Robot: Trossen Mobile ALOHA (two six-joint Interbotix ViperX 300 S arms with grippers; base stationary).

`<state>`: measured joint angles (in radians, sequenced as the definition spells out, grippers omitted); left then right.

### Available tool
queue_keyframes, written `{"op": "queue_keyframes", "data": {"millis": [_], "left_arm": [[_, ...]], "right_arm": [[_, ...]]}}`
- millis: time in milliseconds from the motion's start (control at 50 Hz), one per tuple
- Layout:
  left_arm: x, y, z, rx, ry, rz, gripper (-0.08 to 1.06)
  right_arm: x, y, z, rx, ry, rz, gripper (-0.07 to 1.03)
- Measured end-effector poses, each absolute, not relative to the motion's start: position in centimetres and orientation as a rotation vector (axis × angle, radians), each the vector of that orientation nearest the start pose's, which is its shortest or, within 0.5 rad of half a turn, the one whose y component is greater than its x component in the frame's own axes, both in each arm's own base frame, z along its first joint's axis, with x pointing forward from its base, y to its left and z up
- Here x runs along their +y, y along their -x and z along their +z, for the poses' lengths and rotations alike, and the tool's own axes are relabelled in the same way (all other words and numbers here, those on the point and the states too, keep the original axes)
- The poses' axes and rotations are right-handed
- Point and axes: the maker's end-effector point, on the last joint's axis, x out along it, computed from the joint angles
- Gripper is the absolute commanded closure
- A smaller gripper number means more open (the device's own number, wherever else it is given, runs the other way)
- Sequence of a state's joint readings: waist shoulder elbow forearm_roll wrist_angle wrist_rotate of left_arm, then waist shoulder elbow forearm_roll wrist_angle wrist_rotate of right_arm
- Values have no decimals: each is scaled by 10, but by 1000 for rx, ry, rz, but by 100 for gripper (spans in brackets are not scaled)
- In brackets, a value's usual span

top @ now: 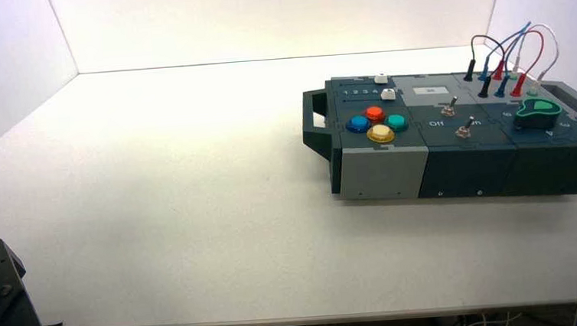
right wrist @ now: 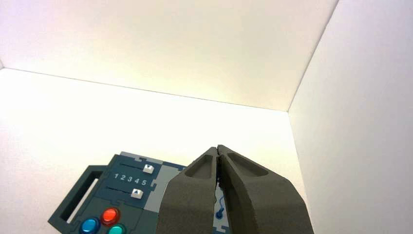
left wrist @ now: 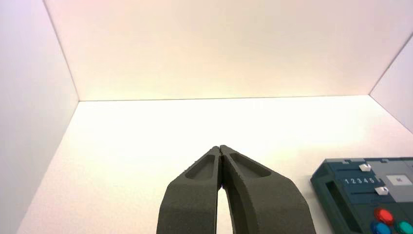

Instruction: Move the right gripper to the left.

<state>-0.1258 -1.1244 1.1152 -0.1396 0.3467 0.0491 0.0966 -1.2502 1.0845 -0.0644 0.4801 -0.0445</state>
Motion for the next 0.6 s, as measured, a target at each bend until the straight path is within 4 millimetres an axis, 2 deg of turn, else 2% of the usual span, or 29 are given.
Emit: {"op": "queue_keyframes", "data": {"millis": [400,600], "left_arm": [[-36,-219,255,341,67,-156,101],[-36,-220,252,352,66,-156,101]], "right_arm": [[14,-199,271,311,122,83,99],[17,-213,258,390,112,92,99]]}}
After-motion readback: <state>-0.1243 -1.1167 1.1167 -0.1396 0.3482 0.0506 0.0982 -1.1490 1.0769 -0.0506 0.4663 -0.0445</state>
